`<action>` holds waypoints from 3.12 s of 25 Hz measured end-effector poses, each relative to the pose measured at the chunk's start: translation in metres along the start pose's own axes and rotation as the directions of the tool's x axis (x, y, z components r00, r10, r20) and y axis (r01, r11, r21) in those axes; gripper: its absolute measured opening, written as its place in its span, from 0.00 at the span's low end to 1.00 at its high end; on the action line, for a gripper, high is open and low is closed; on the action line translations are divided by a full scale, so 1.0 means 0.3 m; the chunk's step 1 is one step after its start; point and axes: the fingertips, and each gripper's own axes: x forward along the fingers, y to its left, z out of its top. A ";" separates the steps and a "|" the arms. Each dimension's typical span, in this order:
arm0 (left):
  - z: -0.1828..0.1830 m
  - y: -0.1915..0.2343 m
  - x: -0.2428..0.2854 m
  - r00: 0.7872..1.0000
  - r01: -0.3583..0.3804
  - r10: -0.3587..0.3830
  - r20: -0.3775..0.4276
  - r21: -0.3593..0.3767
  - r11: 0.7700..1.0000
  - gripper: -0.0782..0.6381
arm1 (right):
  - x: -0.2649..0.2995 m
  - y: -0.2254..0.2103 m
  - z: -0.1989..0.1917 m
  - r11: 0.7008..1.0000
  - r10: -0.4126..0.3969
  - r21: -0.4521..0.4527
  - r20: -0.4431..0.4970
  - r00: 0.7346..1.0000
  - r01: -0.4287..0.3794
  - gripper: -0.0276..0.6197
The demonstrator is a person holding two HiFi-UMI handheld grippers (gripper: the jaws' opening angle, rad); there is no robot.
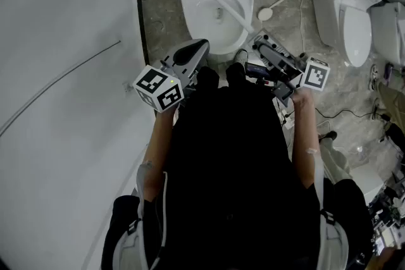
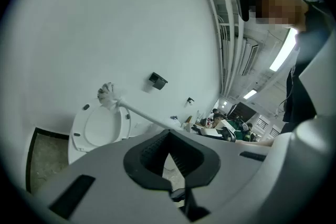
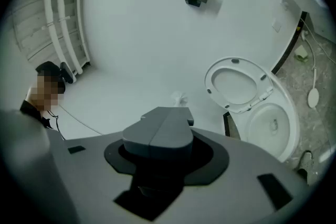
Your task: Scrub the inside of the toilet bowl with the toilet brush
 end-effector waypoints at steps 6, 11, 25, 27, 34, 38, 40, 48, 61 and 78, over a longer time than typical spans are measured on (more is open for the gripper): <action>0.009 -0.005 -0.003 1.000 0.001 -0.001 -0.003 0.001 1.000 0.12 | 0.001 0.001 -0.004 1.000 -0.005 0.008 -0.003 1.000 0.005 0.34; 0.005 -0.003 -0.001 1.000 -0.001 0.001 -0.007 0.000 1.000 0.12 | -0.005 -0.017 -0.011 0.999 -0.010 0.042 0.002 1.000 0.010 0.34; -0.025 0.037 -0.014 1.000 -0.003 0.002 -0.026 -0.022 1.000 0.12 | -0.018 -0.115 -0.048 0.993 -0.101 0.056 -0.030 0.994 0.102 0.34; -0.048 0.069 -0.009 1.000 0.004 -0.005 -0.031 -0.029 1.000 0.12 | -0.002 -0.151 -0.068 0.991 -0.117 0.060 -0.035 0.992 0.119 0.34; -0.096 0.133 -0.002 0.999 0.013 -0.016 -0.051 -0.050 0.999 0.12 | 0.028 -0.252 -0.111 0.981 -0.182 0.053 -0.050 0.982 0.185 0.34; -0.104 0.157 0.015 0.998 0.010 -0.014 -0.057 -0.059 0.998 0.12 | 0.045 -0.296 -0.109 0.978 -0.203 0.032 -0.060 0.977 0.205 0.34; -0.116 0.169 0.023 0.998 0.008 -0.012 -0.061 -0.069 0.998 0.12 | 0.048 -0.325 -0.111 0.975 -0.220 0.018 -0.071 0.973 0.221 0.34; -0.194 0.244 0.029 0.995 -0.023 0.011 -0.100 -0.116 0.993 0.12 | 0.072 -0.441 -0.154 0.961 -0.261 0.056 -0.128 0.957 0.270 0.34; -0.281 0.266 0.104 0.981 0.012 -0.035 -0.192 -0.117 0.993 0.12 | 0.068 -0.576 -0.159 0.937 -0.337 0.041 -0.162 0.928 0.348 0.34; -0.396 0.348 0.191 0.967 -0.010 -0.042 -0.251 -0.202 0.979 0.12 | 0.057 -0.818 -0.214 0.882 -0.450 0.032 -0.230 0.863 0.469 0.34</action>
